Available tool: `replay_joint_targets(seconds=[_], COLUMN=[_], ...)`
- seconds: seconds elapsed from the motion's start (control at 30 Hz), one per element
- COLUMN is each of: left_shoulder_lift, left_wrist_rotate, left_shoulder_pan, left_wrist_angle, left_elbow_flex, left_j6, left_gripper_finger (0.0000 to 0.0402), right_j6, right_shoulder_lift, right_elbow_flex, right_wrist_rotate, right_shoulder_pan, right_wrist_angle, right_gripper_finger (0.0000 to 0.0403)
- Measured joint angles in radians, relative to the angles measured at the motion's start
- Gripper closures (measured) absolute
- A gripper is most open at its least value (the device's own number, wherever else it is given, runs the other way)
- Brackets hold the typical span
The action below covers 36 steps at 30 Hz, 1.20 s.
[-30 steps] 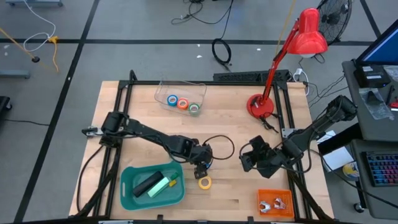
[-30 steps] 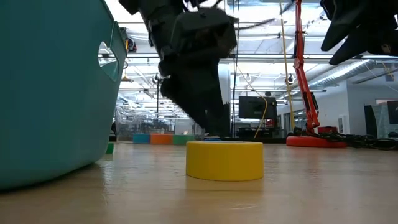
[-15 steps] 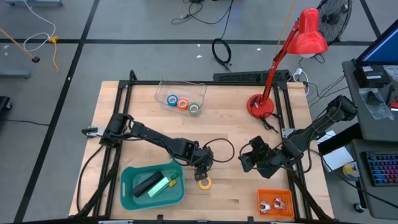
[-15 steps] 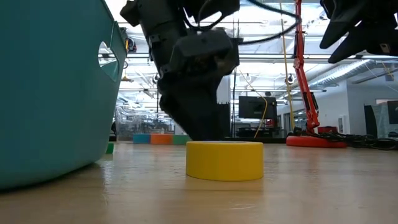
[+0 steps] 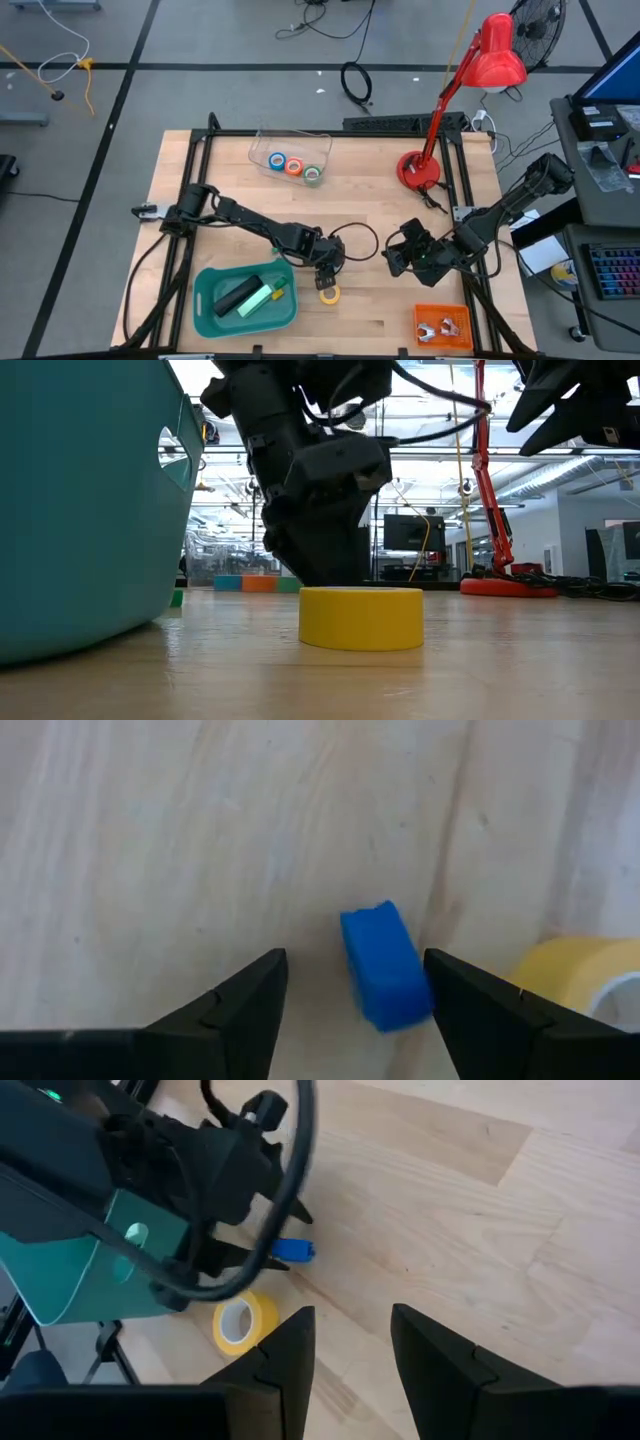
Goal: Pick and place Stapler, Stapler remover, tape
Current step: Put the small blue stapler into the green bin
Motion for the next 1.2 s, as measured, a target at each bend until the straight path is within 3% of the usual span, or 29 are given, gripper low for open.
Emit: replay_joint_targets(seconds=[0.2,0.47,0.67,0.83,1.03,1.2], left_shoulder_lift=[0.014,-0.011,-0.103,-0.268,-0.429,-0.454], left_wrist_rotate=[0.010,0.026,0.021,0.002,-0.025,-0.076], left_shoulder_pan=[-0.001,0.018,0.015,-0.024,-0.209,-0.349], left_wrist_angle=[-0.011,-0.060,-0.181,-0.288,-0.358,-0.281], left_elbow_flex=[0.003,-0.001,-0.002,-0.002,-0.013,-0.150], left_j6=[0.000,0.018,0.029,-0.020,-0.196,-0.437], left_gripper_finger=[0.0178,0.0335,0.0337,0.0337,0.0337,0.0337], right_j6=[-0.005,-0.023,-0.027,0.000,-0.011,-0.026], right_shoulder_lift=[0.000,0.000,0.000,0.000,0.000,0.000], right_elbow_flex=[0.000,0.000,-0.018,-0.065,-0.099,-0.099], right_wrist_rotate=[-0.001,-0.001,-0.001,-0.005,-0.007,-0.006], right_shoulder_pan=[0.000,0.000,0.000,0.000,0.000,-0.008], right_wrist_angle=[-0.002,-0.004,0.004,0.044,0.128,0.140], right_gripper_finger=[0.0273,0.0273,0.0273,0.0273,0.0273,0.0273])
